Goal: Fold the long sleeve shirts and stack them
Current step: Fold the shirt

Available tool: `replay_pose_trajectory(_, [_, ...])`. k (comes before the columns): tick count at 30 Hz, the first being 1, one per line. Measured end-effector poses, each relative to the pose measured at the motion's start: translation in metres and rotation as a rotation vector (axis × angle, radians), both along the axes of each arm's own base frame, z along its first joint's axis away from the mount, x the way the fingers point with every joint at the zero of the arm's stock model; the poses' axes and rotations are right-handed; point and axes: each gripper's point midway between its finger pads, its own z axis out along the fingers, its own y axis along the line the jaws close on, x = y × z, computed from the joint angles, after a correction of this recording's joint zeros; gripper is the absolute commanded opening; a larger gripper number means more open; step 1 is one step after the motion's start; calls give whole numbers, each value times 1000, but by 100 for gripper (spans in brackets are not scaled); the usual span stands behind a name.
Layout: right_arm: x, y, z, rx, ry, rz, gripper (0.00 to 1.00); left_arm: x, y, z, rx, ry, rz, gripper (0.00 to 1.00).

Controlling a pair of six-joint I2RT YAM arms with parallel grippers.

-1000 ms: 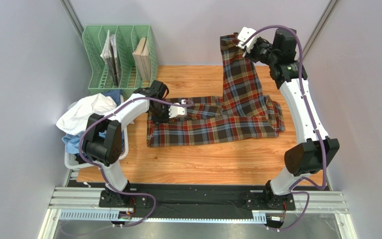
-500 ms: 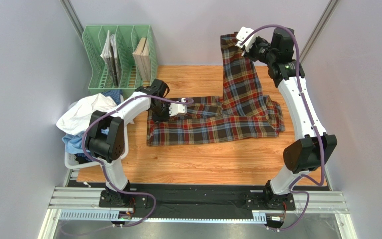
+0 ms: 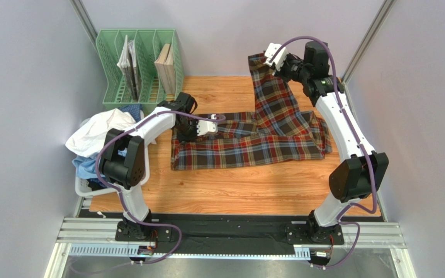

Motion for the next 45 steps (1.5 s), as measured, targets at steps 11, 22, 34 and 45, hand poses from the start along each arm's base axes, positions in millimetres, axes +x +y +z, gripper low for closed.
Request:
replay_pose_trajectory(11, [24,2,-48,0,98,-40,0,-1,0,-5,2,15,15,9])
replay_pose_trajectory(22, [66,-31,-93,0,396,-249,87,16,19,17,-167,70,306,67])
replay_pose_trajectory(34, [-107,-250,-172,267,1020,-685,62,-59,7,29,-325,290,517,67])
replay_pose_trajectory(45, [-145,-226,-274,323,1440,-653,54,-83,19,-1,-240,404,637,68])
